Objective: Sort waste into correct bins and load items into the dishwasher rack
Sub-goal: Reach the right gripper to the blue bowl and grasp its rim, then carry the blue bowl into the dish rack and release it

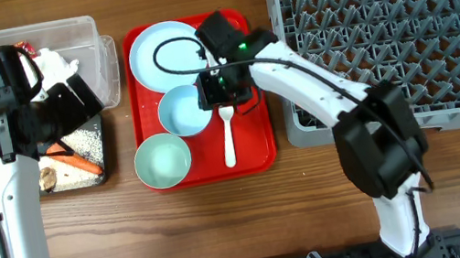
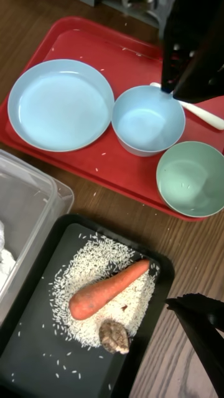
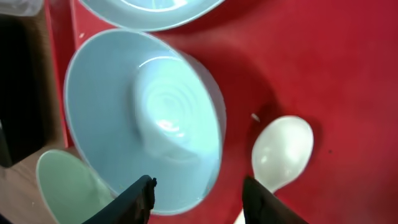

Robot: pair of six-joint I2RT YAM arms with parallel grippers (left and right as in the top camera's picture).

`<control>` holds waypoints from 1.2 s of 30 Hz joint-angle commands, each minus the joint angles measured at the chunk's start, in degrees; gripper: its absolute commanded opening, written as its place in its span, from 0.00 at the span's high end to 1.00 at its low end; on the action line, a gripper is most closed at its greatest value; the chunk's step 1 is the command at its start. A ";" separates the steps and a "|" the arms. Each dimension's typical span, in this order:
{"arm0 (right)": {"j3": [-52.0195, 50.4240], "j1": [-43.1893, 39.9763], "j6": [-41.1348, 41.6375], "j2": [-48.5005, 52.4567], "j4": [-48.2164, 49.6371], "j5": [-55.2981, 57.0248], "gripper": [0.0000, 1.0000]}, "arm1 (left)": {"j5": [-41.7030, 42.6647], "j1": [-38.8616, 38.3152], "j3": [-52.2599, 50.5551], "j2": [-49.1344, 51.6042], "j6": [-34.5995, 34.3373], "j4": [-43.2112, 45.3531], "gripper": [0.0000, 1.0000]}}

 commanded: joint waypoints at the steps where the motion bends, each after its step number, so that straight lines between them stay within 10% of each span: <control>1: 0.79 0.09 1.51 3.67 1.29 0.50 0.60 | -0.96 0.26 0.42 -0.02 0.09 0.15 0.00; 14: -0.85 0.07 1.55 4.15 1.53 7.02 0.96 | -0.96 0.26 0.42 -0.02 0.09 0.15 0.00; 27: -0.66 -7.23 -4.52 -14.40 -1.84 9.97 0.96 | -0.98 0.26 0.42 -0.02 0.09 0.15 0.00; 31: -0.66 -9.99 -4.42 -24.33 -2.89 25.46 0.96 | -0.96 0.26 0.42 -0.02 0.09 0.15 0.00; 36: -0.72 -10.58 -4.15 -23.21 0.17 76.48 0.96 | -0.96 0.26 0.42 -0.02 0.09 0.15 0.00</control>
